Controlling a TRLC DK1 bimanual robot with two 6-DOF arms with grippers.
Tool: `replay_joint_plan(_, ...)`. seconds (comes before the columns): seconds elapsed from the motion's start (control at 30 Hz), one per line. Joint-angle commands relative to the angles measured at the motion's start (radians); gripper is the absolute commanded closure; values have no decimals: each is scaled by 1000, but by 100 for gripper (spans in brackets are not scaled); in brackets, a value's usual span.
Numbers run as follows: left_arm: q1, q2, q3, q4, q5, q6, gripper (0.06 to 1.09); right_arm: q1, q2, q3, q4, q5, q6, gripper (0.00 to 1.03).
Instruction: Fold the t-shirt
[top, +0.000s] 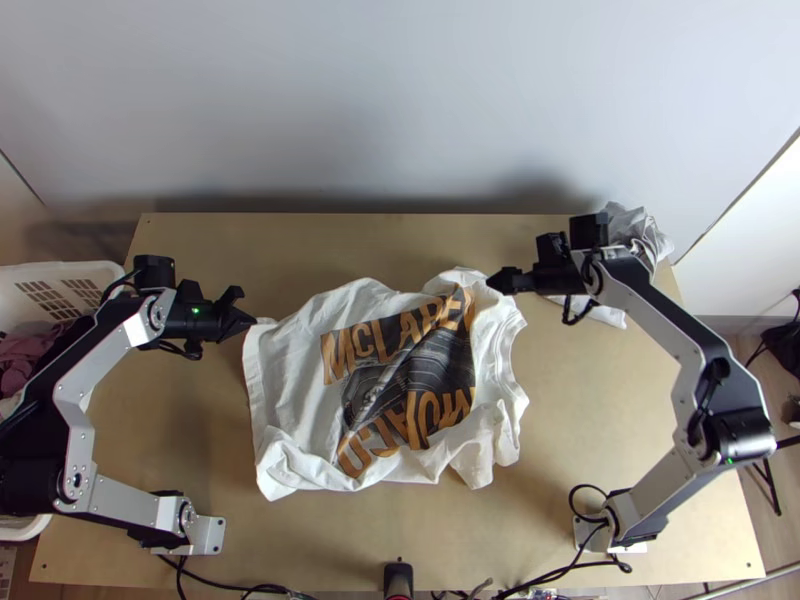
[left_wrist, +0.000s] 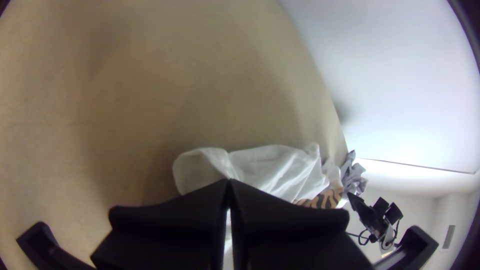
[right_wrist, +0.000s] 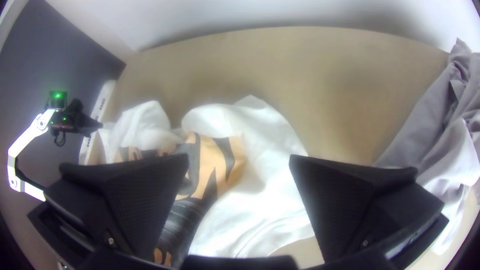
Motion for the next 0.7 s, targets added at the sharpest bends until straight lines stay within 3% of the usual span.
replay_joint_plan(0.0, 2, -50, -20, -43, 4, 24, 100, 8, 116, 94, 32, 25, 14, 10)
replay_joint_plan(0.47, -8, -118, -92, -44, 3, 26, 100, 2, 305, 246, 24, 82, 46, 10)
replay_joint_plan(0.67, 7, -161, -111, -55, -2, 32, 100, 13, 417, 350, -80, 93, 48, 10)
